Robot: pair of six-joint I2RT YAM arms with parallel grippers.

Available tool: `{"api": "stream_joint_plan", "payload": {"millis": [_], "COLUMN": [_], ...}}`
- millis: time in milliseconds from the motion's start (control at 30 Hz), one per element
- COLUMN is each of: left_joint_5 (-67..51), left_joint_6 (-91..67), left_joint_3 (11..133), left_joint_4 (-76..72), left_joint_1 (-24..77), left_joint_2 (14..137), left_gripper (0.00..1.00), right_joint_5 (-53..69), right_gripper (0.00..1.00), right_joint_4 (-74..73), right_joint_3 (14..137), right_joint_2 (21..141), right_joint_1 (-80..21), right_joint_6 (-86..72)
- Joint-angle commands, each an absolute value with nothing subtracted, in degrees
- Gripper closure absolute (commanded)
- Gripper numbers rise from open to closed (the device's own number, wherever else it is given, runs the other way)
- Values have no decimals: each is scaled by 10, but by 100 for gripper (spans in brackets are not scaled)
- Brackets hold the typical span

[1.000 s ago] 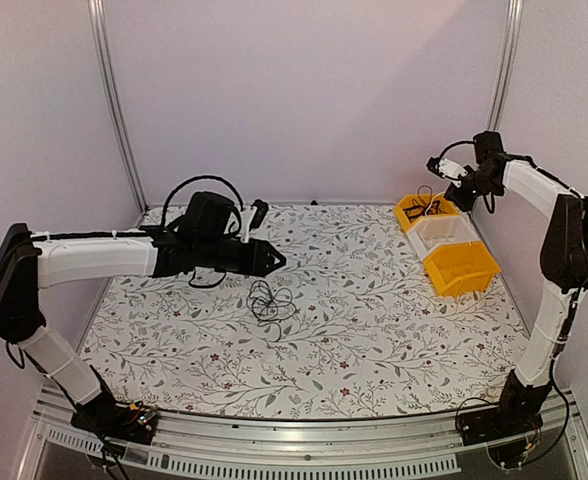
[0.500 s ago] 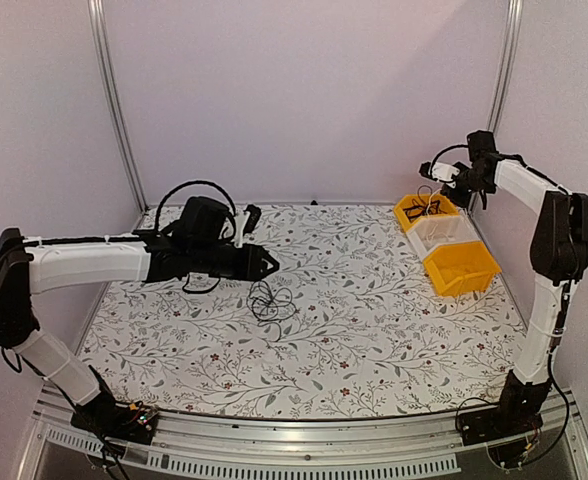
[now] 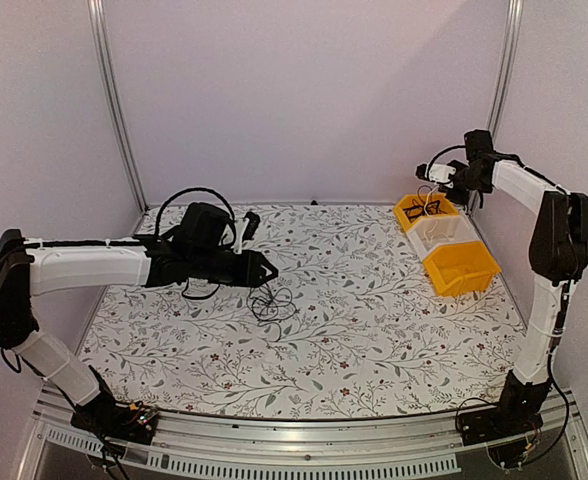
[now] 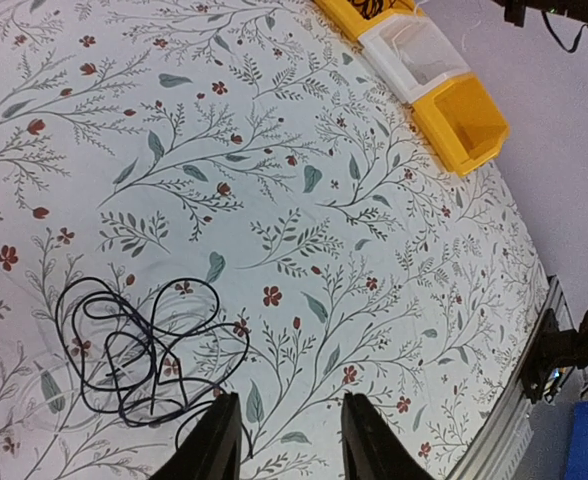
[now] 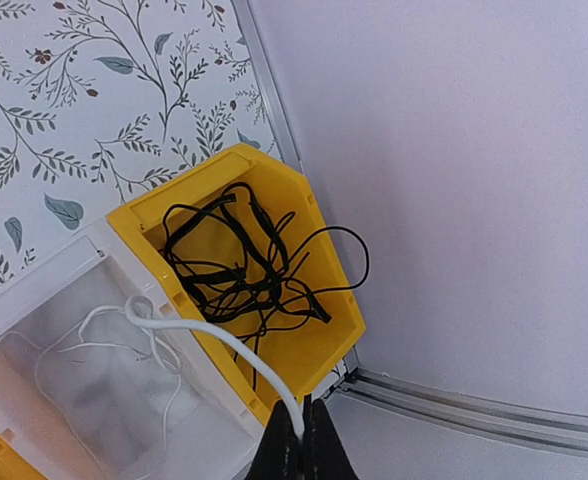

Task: Untangle the cables

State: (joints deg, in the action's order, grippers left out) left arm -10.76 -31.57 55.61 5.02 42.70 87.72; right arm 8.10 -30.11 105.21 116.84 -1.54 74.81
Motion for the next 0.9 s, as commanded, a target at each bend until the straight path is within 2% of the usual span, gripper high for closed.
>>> {"api": "stream_joint_plan", "payload": {"millis": [0,433,733,867], "left_joint_5": [-102,-100,-106,-101], "left_joint_6": [-317,-317,-308,-312], "left_joint_3": [555,560,570,577], "left_joint_4": [56,60,57,66], "left_joint_1": [434,434,434,434], "left_joint_2": [863,866,882,896], "left_gripper": [62,62,62,62], "right_joint_5": [99,76,48,12], "right_gripper": [100,98,100,92], "right_joint_4": [-283,-301,-356,-392], "right_joint_3": [1024,999,1008,1030], "right_joint_2": [1190,1231,1252,1273], "right_joint_1": [-18,-20,-20,-19], "right_joint_6": [732,689,697,689]}}
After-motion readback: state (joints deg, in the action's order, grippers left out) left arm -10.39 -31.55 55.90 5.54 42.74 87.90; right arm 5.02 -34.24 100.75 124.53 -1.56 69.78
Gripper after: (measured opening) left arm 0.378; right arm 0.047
